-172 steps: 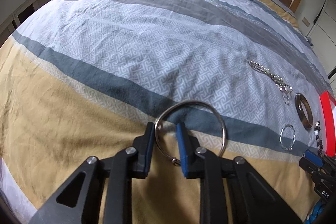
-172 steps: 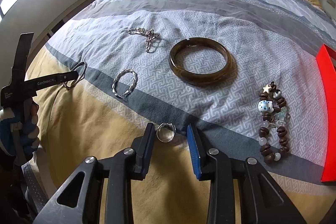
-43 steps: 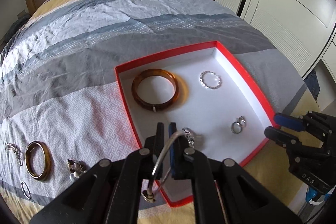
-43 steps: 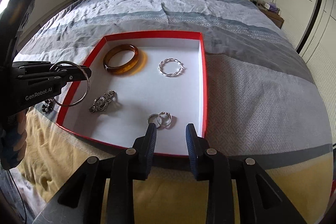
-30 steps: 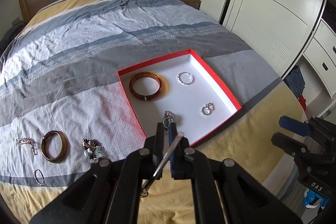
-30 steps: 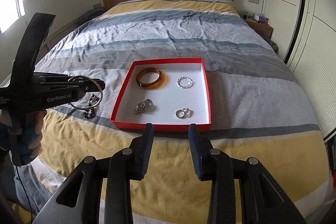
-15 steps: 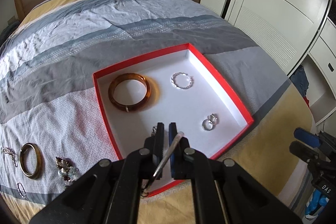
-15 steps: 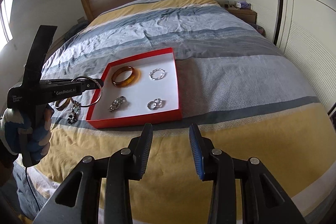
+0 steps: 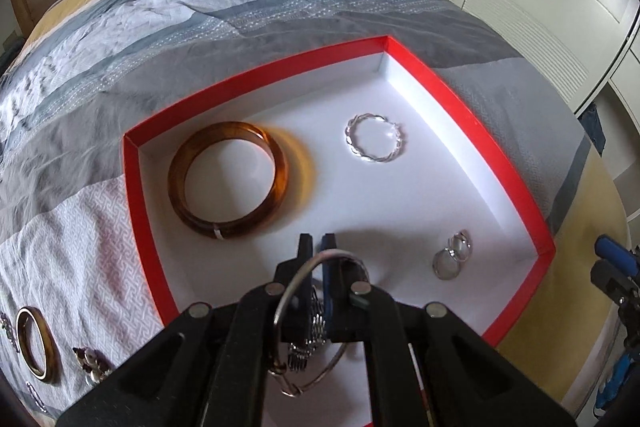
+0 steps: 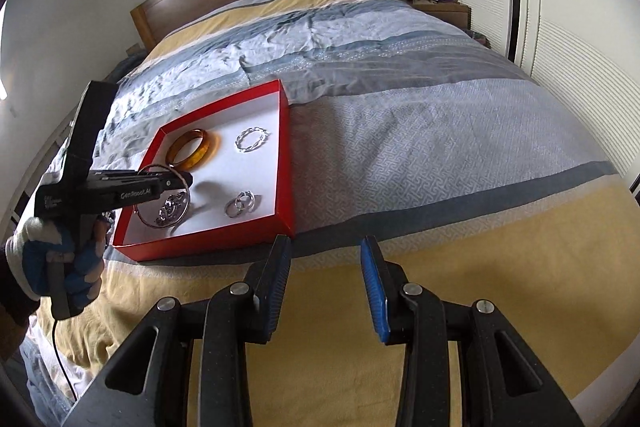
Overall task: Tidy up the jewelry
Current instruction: 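Lower the silver bangle into the red box and open the left tool, then move both open tools back over the remaining jewelry on the duvet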
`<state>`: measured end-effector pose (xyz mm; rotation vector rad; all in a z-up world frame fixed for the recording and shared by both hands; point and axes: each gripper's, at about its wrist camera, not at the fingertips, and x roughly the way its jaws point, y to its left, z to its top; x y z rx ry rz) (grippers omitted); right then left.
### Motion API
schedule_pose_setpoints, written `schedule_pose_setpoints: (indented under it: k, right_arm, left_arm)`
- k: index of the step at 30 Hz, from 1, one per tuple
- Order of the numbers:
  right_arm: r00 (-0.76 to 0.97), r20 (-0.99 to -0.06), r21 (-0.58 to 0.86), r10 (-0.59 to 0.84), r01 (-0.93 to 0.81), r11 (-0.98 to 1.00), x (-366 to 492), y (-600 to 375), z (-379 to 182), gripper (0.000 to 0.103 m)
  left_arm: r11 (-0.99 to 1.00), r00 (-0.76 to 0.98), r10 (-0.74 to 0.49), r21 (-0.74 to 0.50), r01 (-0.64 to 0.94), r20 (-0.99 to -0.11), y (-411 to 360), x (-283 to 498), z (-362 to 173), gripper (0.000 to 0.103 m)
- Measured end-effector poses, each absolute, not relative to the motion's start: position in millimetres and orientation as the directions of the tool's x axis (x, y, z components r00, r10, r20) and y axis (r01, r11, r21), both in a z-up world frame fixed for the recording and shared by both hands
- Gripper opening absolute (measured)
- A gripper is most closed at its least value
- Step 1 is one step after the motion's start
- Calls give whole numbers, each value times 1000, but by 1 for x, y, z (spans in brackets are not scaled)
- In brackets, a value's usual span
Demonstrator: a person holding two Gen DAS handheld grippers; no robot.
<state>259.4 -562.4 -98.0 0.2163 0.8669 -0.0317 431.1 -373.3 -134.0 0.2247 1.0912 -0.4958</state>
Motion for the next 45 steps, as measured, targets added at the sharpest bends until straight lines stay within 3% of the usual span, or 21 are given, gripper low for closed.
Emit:
schedule_pose_setpoints:
  k: [2, 5, 7, 9, 20, 25, 30, 38, 45]
  right_arm:
    - [648, -760, 176, 61, 114, 978, 261, -564, -99, 36]
    - [646, -761, 171, 61, 109, 979, 262, -564, -98, 36]
    - [646, -761, 166, 58, 108, 980, 262, -563, -97, 36]
    - [648, -760, 169, 59, 109, 979, 262, -564, -97, 36]
    - [654, -755, 169, 51, 119, 978, 253, -562, -87, 37]
    - [656, -754, 161, 44, 118, 980, 243, -555, -76, 37]
    - [656, -753, 158, 53, 102, 982, 229, -535, -62, 39]
    - [654, -752, 156, 87, 49, 987, 199, -482, -42, 41]
    - [642, -758, 148, 114, 0, 989, 172, -430, -31, 42]
  left_arm:
    - [866, 346, -245, -44, 499, -906, -379, 437, -137, 5]
    - [856, 299, -248, -63, 514, -922, -383, 440, -137, 16]
    - [850, 265, -245, -75, 521, -933, -383, 440, -138, 37]
    - [852, 259, -220, -56, 521, -941, -383, 438, -138, 44]
    - [848, 233, -247, -93, 521, -941, -363, 416, -132, 45]
    - [863, 305, -288, -108, 494, -908, -346, 390, -108, 45]
    - [880, 447, -285, -47, 472, -848, -321, 346, -77, 45]
    - [875, 521, -305, -19, 484, -798, -265, 263, -55, 45]
    - [898, 477, -274, -44, 439, -835, -199, 204, -65, 45]
